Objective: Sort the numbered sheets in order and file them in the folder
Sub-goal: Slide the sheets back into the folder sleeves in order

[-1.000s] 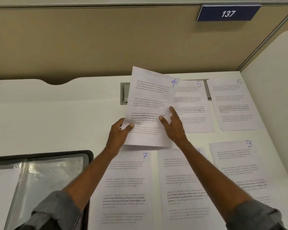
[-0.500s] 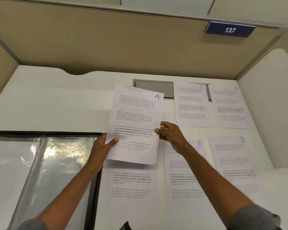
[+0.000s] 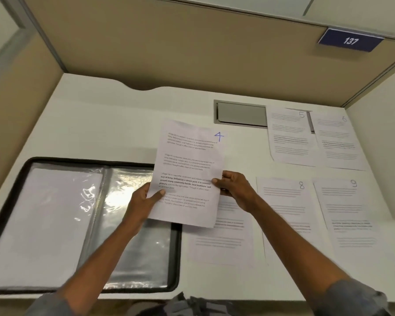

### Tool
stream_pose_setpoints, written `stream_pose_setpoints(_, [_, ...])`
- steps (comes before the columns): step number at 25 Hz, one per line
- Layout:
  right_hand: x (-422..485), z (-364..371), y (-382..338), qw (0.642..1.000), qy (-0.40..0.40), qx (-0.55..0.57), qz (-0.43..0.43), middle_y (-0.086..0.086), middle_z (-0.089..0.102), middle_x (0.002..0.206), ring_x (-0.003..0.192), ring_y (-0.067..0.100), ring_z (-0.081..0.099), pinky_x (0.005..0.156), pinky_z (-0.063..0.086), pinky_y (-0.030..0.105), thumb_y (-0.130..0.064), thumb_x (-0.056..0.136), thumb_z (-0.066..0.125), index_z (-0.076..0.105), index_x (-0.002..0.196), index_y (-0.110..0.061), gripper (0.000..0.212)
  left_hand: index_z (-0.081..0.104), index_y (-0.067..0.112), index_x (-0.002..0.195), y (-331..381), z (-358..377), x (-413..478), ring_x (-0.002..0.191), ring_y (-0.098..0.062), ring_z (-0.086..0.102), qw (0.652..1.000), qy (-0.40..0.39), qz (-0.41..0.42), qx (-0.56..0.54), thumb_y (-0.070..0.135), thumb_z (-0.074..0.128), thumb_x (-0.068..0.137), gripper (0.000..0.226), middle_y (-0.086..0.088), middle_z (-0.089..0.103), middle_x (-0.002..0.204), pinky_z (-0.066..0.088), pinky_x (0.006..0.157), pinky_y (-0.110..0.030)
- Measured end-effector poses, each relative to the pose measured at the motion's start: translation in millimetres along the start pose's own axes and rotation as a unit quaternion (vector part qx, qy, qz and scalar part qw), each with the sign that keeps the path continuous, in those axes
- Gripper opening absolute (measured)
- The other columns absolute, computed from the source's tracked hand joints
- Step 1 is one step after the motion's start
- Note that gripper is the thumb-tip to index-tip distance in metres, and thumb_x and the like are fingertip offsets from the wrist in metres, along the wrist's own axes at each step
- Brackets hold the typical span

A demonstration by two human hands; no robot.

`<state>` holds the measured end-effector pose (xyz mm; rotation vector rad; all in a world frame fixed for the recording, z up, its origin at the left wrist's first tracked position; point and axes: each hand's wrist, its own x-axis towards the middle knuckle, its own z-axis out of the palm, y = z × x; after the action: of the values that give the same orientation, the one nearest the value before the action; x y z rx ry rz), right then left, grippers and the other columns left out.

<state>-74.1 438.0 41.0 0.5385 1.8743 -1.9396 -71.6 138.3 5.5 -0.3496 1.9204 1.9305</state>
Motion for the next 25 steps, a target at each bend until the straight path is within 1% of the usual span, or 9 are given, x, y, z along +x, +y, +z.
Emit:
stream_pose_setpoints(3, [-0.1,41.0,0.5,1.000,0.020,-0.001,-0.004,0.008,0.076,0.115,0.108,0.025,0.073,0.087,0.060,0.032,-0.009,0.093,0.071,0.069,0.123,-0.003,0.031,0.069,0.022,0.121,-3.8,-42.5,4.7,0.099,-0.017,0.074,1.000,-0.006,0.002,0.026,0.022,0.075,0.093,0.029,0.005,0.077,0.110,0.059,0.086,-0.037])
stream_pose_setpoints(6, [3.2,71.8,1.3,0.998,0.053,0.012,-0.020,0.010,0.076,0.114,0.109,0.029,0.072,0.088,0.060,0.035,-0.009,0.093,0.071,0.069,0.123,-0.001,0.030,0.068,0.017,0.121,-12.1,-81.0,12.6,0.101,-0.019,0.071,0.990,0.018,0.051,0.133,0.001,0.058,0.097,0.030,0.001,0.075,0.112,0.057,0.090,-0.032])
stream_pose_setpoints(9, [6.7,89.5,-3.3,0.992,0.108,0.044,-0.047,0.010,0.076,0.114,0.109,0.029,0.072,0.093,0.059,0.040,-0.008,0.093,0.070,0.069,0.122,-0.002,0.029,0.063,0.012,0.130,-20.0,-108.5,27.4,0.108,-0.017,0.061,0.926,0.020,0.181,0.331,-0.008,0.045,0.092,0.047,-0.002,0.067,0.120,0.047,0.096,-0.017])
stream_pose_setpoints(12, [8.8,99.2,-13.0,0.981,0.148,0.099,-0.072,0.010,0.076,0.114,0.104,0.025,0.073,0.085,0.060,0.034,-0.005,0.094,0.069,0.067,0.124,0.001,0.031,0.054,0.004,0.143,-39.9,-128.3,48.8,0.131,-0.033,0.054,0.816,-0.033,0.247,0.521,0.003,0.063,0.092,0.052,-0.013,0.058,0.143,0.049,0.107,-0.043])
stream_pose_setpoints(15, [14.6,107.0,-20.2,0.972,0.175,0.132,-0.083,0.010,0.075,0.114,0.103,0.024,0.073,0.084,0.061,0.033,-0.003,0.094,0.067,0.066,0.124,0.000,0.030,0.064,0.004,0.130,-40.2,-131.1,53.8,0.112,-0.036,0.064,0.763,-0.045,0.260,0.590,0.004,0.072,0.086,0.044,-0.014,0.068,0.127,0.058,0.083,-0.044])
stream_pose_setpoints(18, [24.6,119.3,-24.4,0.965,0.191,0.156,-0.092,0.011,0.073,0.122,0.108,0.024,0.071,0.088,0.060,0.035,-0.002,0.097,0.063,0.065,0.125,-0.001,0.028,0.071,0.013,0.101,-15.4,-127.1,54.0,0.086,-0.029,0.066,0.798,-0.008,0.220,0.561,0.007,0.062,0.093,0.013,-0.005,0.069,0.091,0.041,0.062,-0.026])
stream_pose_setpoints(20, [33.7,129.1,-25.9,0.962,0.200,0.162,-0.091,0.011,0.071,0.121,0.109,0.024,0.070,0.088,0.060,0.034,-0.002,0.100,0.059,0.059,0.129,0.009,0.031,0.070,0.015,0.110,-0.5,-126.6,59.8,0.092,-0.028,0.065,0.809,-0.007,0.153,0.568,0.013,0.058,0.098,0.017,-0.006,0.069,0.098,0.038,0.068,-0.025])
stream_pose_setpoints(22, [42.5,140.6,-27.4,0.962,0.200,0.164,-0.089,0.010,0.071,0.116,0.109,0.023,0.070,0.088,0.060,0.032,0.000,0.101,0.056,0.055,0.128,0.014,0.031,0.065,0.018,0.126,6.6,-126.6,64.1,0.102,-0.030,0.064,0.774,-0.040,0.167,0.610,0.013,0.060,0.096,0.031,-0.008,0.069,0.111,0.045,0.081,-0.037])
stream_pose_setpoints(25, [55.1,155.0,-31.4,0.961,0.186,0.177,-0.100,0.006,0.073,0.115,0.113,0.024,0.069,0.091,0.059,0.034,0.003,0.100,0.056,0.064,0.123,-0.004,0.026,0.059,0.033,0.139,6.6,-131.7,74.5,0.121,-0.023,0.055,0.712,-0.111,0.189,0.667,0.018,0.060,0.093,0.047,0.003,0.065,0.122,0.040,0.095,-0.038])
